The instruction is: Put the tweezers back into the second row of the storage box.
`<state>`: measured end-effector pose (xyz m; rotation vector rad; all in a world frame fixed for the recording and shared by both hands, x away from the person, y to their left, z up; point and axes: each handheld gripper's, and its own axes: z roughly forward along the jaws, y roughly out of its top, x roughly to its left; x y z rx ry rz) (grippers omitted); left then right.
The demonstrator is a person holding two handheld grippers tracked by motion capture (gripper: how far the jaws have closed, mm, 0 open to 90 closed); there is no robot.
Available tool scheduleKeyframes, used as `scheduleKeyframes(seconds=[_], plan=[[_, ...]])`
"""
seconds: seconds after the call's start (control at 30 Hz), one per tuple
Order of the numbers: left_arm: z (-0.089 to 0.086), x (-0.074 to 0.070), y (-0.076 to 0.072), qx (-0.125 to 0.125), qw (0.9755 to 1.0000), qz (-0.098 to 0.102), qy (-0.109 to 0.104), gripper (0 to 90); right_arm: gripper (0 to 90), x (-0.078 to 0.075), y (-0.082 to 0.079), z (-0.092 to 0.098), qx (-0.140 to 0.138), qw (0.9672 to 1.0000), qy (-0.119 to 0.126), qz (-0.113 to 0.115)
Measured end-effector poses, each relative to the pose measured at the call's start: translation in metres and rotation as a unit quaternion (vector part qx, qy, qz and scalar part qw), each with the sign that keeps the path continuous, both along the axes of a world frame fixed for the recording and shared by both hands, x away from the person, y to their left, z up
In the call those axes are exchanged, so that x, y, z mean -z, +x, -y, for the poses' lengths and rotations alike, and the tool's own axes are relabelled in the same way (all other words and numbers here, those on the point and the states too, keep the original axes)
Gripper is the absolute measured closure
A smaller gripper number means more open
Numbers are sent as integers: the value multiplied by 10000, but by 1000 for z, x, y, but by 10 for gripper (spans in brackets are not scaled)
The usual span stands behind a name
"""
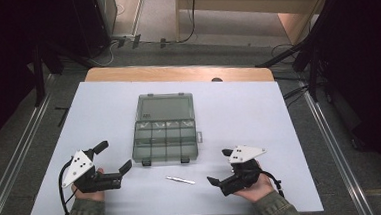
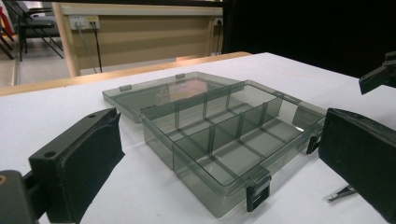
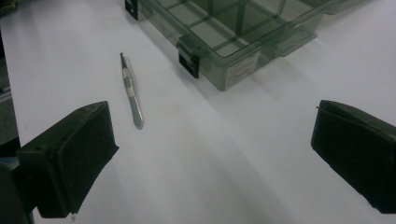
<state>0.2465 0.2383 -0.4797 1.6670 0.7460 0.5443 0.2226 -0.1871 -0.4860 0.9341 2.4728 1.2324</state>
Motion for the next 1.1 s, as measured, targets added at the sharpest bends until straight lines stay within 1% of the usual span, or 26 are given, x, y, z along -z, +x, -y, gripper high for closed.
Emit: scheduleKeyframes(seconds=[0.03,0.07,0.1,0.17,0.2,0.23,0.3,0.33,0.37,0.43,0.47,0.53,0.63,0.67,0.77,0.87,0.9,0.93,0.97,1.07,1.1], plan=[[0,0,0,0,10000,1,-3,0,5,0,1,-3,-62,10000,-45,-34],[0,0,0,-5,10000,5,-19,0,5,-2,2,-10,-189,9996,-151,-125],[0,0,0,-1,10000,4,-20,0,5,-2,2,-10,-189,9996,-151,-125],[0,0,0,9,10000,-3,7,0,5,-3,4,-17,-312,9989,-211,-265],[0,0,0,10,10000,-9,-7,0,6,-4,6,-24,-423,9979,-316,-363],[1,0,0,15,10000,-6,-7,0,6,-4,6,-24,-423,9979,-316,-363],[0,0,0,10,10000,-8,-7,0,6,-5,7,-32,-512,9967,-457,-424],[0,0,0,9,10000,-9,5,0,7,-5,9,-39,-594,9955,-575,-472],[0,0,0,8,10000,-10,14,0,7,-5,9,-39,-594,9955,-575,-472],[0,0,0,9,10000,-10,14,0,14,-6,10,-46,-685,9939,-693,-522],[0,0,0,15,10000,-22,12,0,18,-7,11,-53,-719,9920,-850,-595],[0,0,0,13,10000,-22,6,0,19,-8,13,-59,-815,9896,-1018,-610],[0,0,0,20,10000,-26,3,0,19,-8,16,-70,-943,9856,-1226,-682],[0,0,0,22,10000,-30,2,0,19,-8,16,-70,-943,9856,-1226,-682],[0,0,0,27,10000,-33,3,0,24,-6,18,-81,-1031,9809,-1482,-729],[0,0,0,30,10000,-26,6,0,45,-5,20,-90,-1122,9772,-1645,-735],[0,0,0,28,10000,-32,1,0,63,-5,21,-96,-1166,9749,-1752,-726],[0,0,1,28,10000,-32,8,0,63,-5,21,-96,-1166,9749,-1752,-726],[0,0,1,29,10000,-33,10,0,72,-6,22,-99,-1183,9739,-1798,-719],[0,1,1,33,10000,-42,3,0,129,-7,24,-109,-1290,9703,-1884,-799],[0,1,1,33,10000,-42,3,0,129,-7,24,-109,-1290,9703,-1884,-799]])
